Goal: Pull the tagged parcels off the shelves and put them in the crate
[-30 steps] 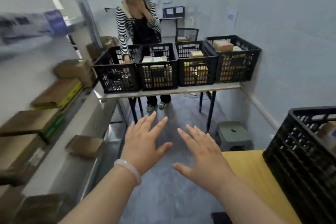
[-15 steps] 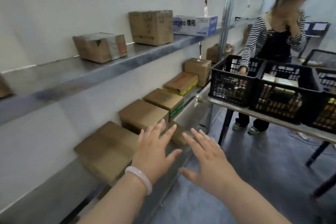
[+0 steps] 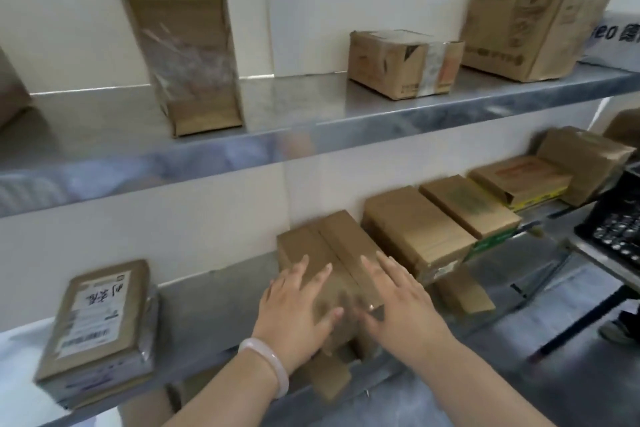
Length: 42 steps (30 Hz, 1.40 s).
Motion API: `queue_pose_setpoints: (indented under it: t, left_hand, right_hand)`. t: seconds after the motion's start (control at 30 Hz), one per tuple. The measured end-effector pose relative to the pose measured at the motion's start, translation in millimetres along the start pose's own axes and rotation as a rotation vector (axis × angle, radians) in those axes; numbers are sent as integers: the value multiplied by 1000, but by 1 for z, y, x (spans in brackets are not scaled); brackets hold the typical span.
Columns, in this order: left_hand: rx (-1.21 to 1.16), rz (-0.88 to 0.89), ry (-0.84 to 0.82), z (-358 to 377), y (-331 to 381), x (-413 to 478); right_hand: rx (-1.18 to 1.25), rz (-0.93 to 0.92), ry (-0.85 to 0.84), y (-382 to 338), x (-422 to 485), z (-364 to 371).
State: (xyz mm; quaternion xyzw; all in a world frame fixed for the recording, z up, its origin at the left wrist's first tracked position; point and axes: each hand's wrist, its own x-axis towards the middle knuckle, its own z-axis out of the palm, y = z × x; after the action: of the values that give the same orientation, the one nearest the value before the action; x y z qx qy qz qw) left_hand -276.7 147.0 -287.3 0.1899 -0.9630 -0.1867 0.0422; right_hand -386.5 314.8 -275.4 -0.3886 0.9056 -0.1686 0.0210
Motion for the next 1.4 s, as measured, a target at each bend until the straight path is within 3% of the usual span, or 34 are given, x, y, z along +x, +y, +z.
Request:
queue_pose_setpoints:
  t: [0.2, 0.33, 0.6, 0.77, 1.1, 1.23, 1.4]
  left_hand:
    - [-100, -210, -44, 21, 5, 17]
    - [-325, -409, -147, 38, 19, 28]
    - [-516, -639, -103, 58, 31, 38]
    - [-597, -681, -56, 60, 30, 38]
    - [-718, -803, 0, 45, 30, 34]
    - [-484, -706, 41, 32, 35, 35]
    - [-607, -662, 119, 8, 39, 33]
  right_hand:
    - [63, -21, -162, 23, 33, 12]
    - [191, 80, -230, 50, 60, 10]
    - [598, 300, -405, 89, 92, 33]
    - [764, 348, -500, 97, 100, 34]
    - [885, 189, -336, 68, 99, 3]
    - [942, 134, -304, 55, 97, -3]
    - [1027, 102, -374, 30, 90, -3]
